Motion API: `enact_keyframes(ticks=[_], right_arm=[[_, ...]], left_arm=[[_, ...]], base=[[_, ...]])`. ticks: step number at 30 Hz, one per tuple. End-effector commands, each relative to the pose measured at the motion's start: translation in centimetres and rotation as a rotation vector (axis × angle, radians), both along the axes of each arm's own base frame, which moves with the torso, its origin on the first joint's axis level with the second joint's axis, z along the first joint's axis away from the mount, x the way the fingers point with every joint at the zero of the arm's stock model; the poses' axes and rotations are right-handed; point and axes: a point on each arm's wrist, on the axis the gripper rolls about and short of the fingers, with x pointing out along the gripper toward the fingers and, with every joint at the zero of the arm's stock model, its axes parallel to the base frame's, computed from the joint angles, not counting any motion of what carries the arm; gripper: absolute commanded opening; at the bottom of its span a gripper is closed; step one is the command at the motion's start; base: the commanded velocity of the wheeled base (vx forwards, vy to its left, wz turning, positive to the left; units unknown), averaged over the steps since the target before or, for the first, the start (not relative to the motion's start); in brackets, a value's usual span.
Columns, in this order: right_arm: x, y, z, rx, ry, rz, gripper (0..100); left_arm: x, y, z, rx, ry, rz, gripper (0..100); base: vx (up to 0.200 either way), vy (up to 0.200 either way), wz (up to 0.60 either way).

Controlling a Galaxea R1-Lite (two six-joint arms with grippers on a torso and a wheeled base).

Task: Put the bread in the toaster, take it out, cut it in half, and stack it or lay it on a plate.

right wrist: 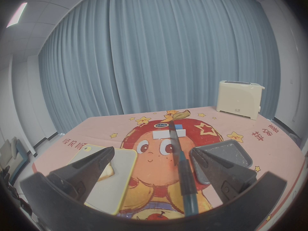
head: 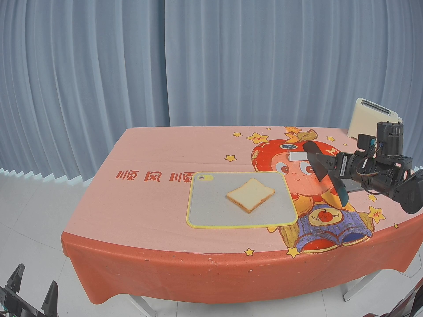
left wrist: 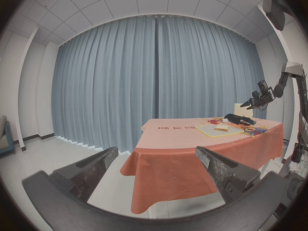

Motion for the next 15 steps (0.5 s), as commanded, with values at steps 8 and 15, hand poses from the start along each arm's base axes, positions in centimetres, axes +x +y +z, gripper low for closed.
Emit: enact_keyframes(ticks=[8, 15], right_arm=[[0.4, -2.3, -0.5, 0.019, 0.021, -0.033, 100], [0.9, -3.5, -1.2, 0.047, 0.049, 0.002, 100]], left_arm=[[0.1, 0.0, -0.2, 0.0, 0.01, 0.0, 100], [0.1, 0.0, -0.2, 0.0, 0.01, 0.0, 100]], base=[[0.0, 0.0, 0.0], [0.0, 0.0, 0.0]])
